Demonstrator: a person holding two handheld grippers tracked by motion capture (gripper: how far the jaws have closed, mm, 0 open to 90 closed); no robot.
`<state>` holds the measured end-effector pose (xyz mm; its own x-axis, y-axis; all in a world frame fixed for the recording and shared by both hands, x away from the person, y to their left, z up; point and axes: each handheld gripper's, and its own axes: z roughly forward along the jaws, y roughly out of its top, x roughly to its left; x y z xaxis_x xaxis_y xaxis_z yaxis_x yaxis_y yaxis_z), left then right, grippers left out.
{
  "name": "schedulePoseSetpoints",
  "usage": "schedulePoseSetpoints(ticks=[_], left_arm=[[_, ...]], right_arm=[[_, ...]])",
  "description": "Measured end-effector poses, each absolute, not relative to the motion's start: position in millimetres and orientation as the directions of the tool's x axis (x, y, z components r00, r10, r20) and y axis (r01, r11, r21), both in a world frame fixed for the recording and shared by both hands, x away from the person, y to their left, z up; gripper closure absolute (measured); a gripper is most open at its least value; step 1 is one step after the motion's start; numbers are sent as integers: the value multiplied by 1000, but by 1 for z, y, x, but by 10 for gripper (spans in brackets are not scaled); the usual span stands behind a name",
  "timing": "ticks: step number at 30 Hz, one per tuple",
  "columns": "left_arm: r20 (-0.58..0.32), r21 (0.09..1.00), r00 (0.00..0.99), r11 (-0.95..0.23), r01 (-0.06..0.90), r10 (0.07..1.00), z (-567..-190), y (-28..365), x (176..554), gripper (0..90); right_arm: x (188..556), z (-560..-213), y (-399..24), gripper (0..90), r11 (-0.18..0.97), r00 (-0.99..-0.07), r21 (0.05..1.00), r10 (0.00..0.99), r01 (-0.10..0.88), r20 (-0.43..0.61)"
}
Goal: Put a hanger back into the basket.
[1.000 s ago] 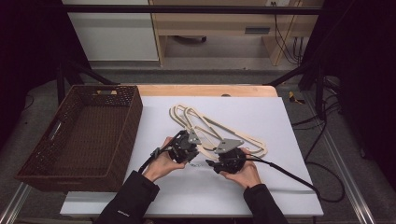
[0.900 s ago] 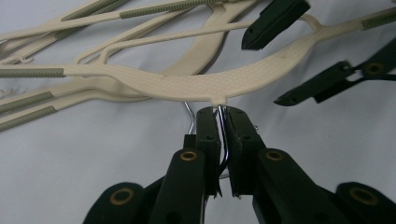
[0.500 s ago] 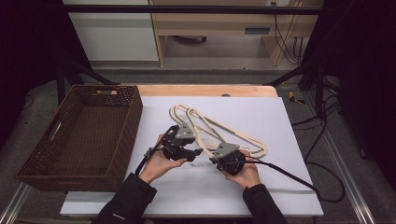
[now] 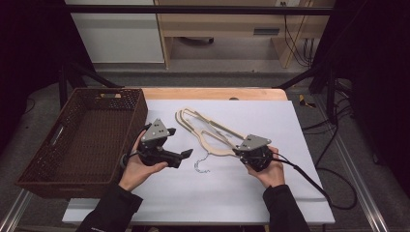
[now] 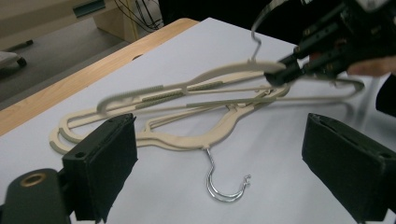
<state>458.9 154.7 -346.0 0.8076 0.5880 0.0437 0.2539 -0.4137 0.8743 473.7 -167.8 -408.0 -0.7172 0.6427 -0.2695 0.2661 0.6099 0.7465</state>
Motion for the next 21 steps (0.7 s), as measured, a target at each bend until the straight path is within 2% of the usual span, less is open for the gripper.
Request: schedulePoseSetpoints(ticks=[2, 3, 10, 21], left_arm=[[54, 873, 808, -420, 247, 587, -346, 158, 453, 96], [60, 873, 809, -424, 242, 585, -346, 160, 451, 96], [88, 868, 816, -446, 218, 571, -349, 167, 436, 109], [104, 848, 840, -489, 205, 533, -361, 158, 434, 127]], right_arm=[[475, -402, -175, 868, 593, -698, 763, 660, 257, -278], [475, -398, -178, 869, 570, -698, 774, 672, 275, -248], [469, -384, -187, 869, 547, -715, 790, 667, 277, -210], [448, -375, -162, 869, 529, -870, 813, 490, 243, -58]])
